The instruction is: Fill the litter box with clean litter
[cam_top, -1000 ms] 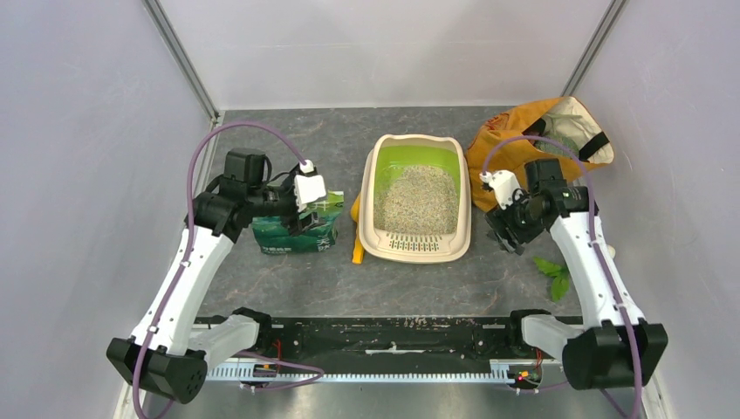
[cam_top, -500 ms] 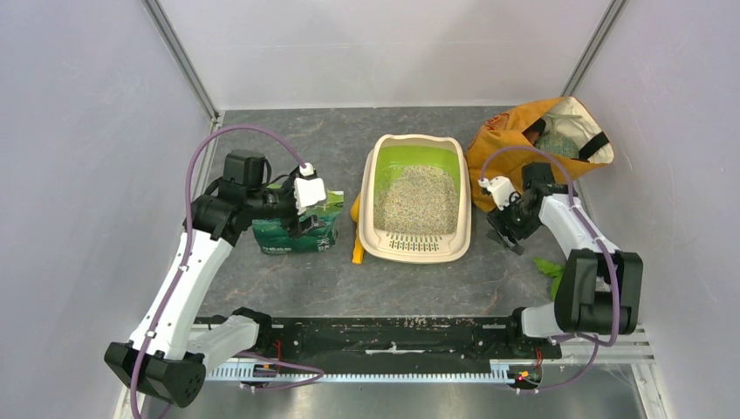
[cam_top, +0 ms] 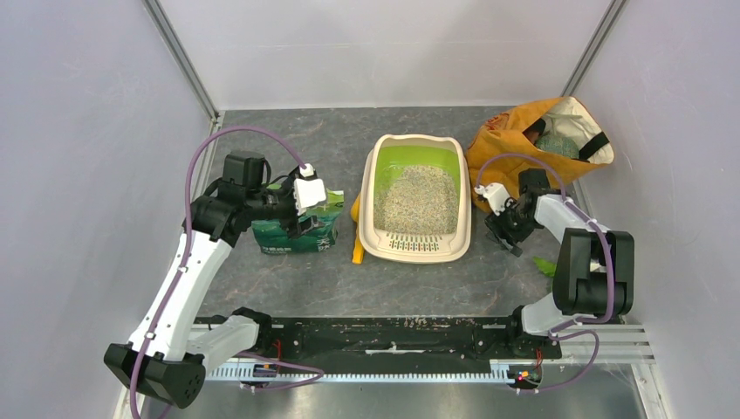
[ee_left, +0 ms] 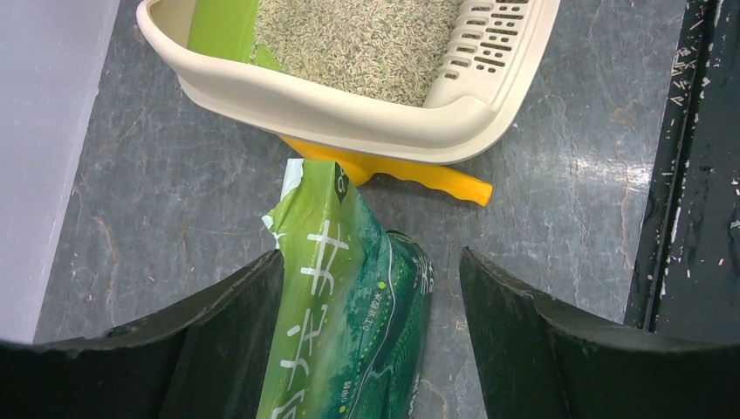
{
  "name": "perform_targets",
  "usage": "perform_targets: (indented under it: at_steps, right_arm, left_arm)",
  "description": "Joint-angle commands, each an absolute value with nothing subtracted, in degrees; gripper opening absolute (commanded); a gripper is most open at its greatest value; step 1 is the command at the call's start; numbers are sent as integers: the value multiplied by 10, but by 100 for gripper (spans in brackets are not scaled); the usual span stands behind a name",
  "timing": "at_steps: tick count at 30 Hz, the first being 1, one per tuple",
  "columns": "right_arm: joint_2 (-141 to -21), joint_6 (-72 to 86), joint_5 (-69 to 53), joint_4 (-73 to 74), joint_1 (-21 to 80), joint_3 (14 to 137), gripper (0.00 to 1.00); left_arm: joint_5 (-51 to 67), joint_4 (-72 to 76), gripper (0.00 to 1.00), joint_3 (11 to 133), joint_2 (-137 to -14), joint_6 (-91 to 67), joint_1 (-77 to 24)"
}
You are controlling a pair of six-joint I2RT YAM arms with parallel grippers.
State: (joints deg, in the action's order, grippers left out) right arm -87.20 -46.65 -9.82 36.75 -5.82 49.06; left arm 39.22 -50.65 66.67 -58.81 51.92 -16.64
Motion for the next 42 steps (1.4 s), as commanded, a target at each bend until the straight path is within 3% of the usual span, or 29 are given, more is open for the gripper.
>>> perform_targets:
  at_steps: [1,11,17,26,33,42]
  right_arm:
    - [-873,-493,-133,361,-75,486,60]
    - [-837,-509,-160,407,-95,509,34]
    - [-770,-516,-191,479,-95,532,0]
    - [-675,-530,-242,589,-99,588,0]
    - [-639,-469,-434,733,-86,826,0]
    - [-663,-304,-465,598,129,893,0]
  left_arm:
    - [394,-503,80,678,-583,532,-170]
    - [390,-494,80,674,-580,535,-170]
    - [394,-490,80,673,-574,534,-171]
    - [412,-459,82,688,-571,488,-171]
    - [520,-440,87,757,-601,403,-173]
    - [548,-360,83,768,-642,294,-219]
